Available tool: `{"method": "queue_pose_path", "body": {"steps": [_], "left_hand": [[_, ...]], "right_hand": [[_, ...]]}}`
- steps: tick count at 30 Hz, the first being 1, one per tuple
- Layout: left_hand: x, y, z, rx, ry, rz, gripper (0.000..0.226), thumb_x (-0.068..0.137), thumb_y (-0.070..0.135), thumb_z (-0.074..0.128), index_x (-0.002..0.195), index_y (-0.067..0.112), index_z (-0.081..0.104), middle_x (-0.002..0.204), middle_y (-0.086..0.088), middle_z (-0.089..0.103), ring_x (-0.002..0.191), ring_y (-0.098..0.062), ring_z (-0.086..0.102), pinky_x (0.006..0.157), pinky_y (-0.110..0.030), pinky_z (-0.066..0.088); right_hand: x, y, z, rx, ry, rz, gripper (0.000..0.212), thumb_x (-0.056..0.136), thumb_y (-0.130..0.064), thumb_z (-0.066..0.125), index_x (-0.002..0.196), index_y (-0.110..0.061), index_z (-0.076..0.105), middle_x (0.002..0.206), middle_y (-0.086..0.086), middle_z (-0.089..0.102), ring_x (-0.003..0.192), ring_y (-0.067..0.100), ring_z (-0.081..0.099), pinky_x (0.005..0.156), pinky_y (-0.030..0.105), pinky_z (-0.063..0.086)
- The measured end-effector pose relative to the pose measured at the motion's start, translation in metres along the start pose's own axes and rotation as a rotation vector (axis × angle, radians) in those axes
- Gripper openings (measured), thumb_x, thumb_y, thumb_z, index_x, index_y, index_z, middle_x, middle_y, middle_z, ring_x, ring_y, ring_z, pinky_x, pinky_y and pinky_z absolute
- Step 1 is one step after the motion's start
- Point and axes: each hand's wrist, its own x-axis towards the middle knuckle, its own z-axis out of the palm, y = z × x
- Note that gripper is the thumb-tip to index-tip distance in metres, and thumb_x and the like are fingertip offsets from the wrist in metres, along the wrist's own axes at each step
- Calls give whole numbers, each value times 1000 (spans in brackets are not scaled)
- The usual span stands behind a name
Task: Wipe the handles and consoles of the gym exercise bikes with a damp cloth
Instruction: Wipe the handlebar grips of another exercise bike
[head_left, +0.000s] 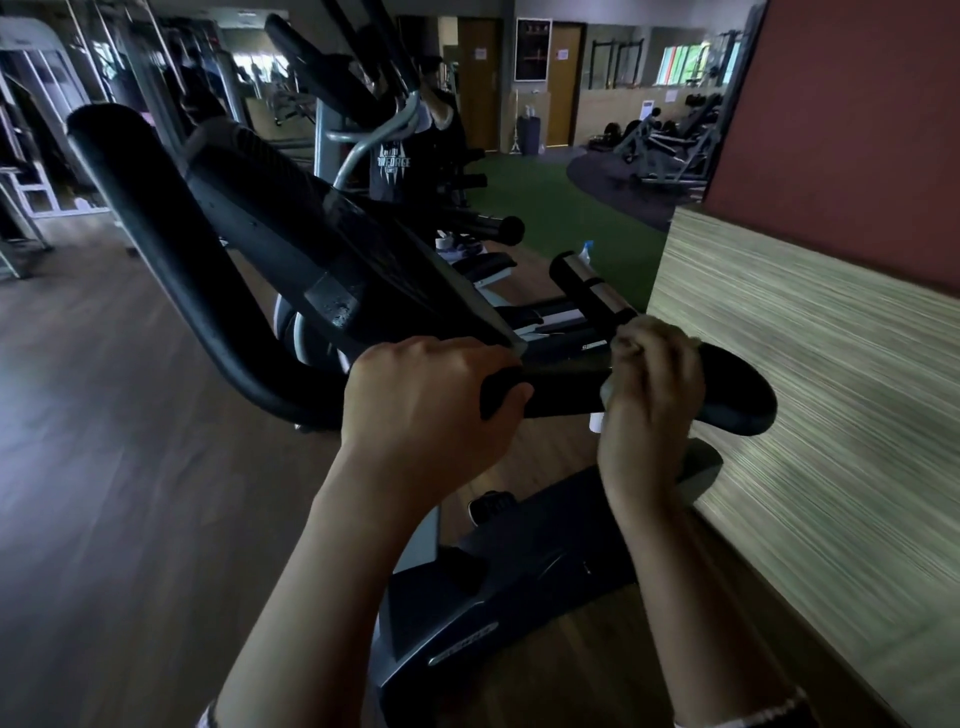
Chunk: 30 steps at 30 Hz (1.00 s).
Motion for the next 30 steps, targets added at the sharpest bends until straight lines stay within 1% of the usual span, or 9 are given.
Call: {"method": "queue_pose_path", "body": {"steps": [3, 6, 8, 13, 15, 17, 20, 24, 30], "left_hand": [[1, 0, 1, 0, 2, 1, 27, 82, 52, 53, 92, 38, 74, 80, 18, 73, 67, -9, 69, 51, -19, 41], [0, 0, 0, -8, 9, 7, 28, 81, 52, 54, 92, 37, 75, 81, 18, 73, 67, -9, 69, 52, -17, 38], [0, 1, -1, -7, 10, 15, 27, 81, 51, 55, 92, 37, 75, 80, 17, 73, 65, -10, 69, 52, -17, 35], [-1, 1, 1, 4, 27, 11, 25, 80, 52, 56, 90, 38, 75, 77, 17, 73, 63, -10, 69, 52, -17, 34], [-1, 1, 1, 0, 28, 16, 25, 80, 52, 57, 91, 38, 75, 78, 18, 73, 64, -10, 69, 51, -16, 34], [-1, 1, 0, -4, 31, 22, 25, 80, 51, 57, 92, 37, 75, 79, 18, 73, 65, -10, 69, 50, -15, 30], [0, 0, 1, 10, 40, 40, 23, 80, 51, 60, 91, 37, 75, 79, 17, 73, 65, -11, 70, 52, -16, 34], [3, 0, 4, 24, 17, 35, 24, 80, 53, 63, 92, 36, 74, 80, 16, 73, 65, -12, 70, 52, -18, 38], [22, 20, 13, 54, -183, 18, 39, 87, 63, 39, 107, 42, 65, 89, 16, 71, 75, -7, 68, 60, -27, 53]], "right_hand": [[-13, -1, 2, -101, -47, -80, 25, 95, -22, 48, 111, -16, 66, 134, 0, 49, 127, 19, 44, 105, 33, 39], [9, -3, -8, 24, -53, 56, 24, 97, -11, 48, 114, -7, 64, 129, 8, 51, 103, -9, 51, 81, 3, 37], [20, -4, -13, 86, -39, 149, 26, 98, -6, 45, 118, -3, 61, 129, 11, 51, 85, -23, 50, 71, -4, 35], [-9, 2, -5, -13, -54, 11, 31, 97, -24, 45, 122, -16, 60, 144, -1, 41, 130, 11, 44, 102, 33, 45], [-6, 4, -7, 17, -57, 8, 31, 97, -20, 45, 124, -13, 59, 143, 1, 41, 127, 1, 45, 102, 23, 43], [11, 3, -12, 80, -58, 121, 29, 98, -11, 44, 123, -9, 59, 136, 3, 45, 103, -22, 47, 81, 0, 39], [28, 9, -14, 131, -77, 209, 30, 99, -14, 43, 122, -11, 60, 135, 6, 49, 97, -23, 49, 71, -6, 35], [6, 18, -12, 112, -79, 151, 31, 100, -20, 47, 128, -16, 58, 143, -2, 41, 127, 9, 47, 95, 13, 44], [55, 44, -10, 227, -179, 294, 33, 97, -23, 43, 124, -23, 62, 130, -3, 59, 121, 6, 54, 108, 36, 42]]}}
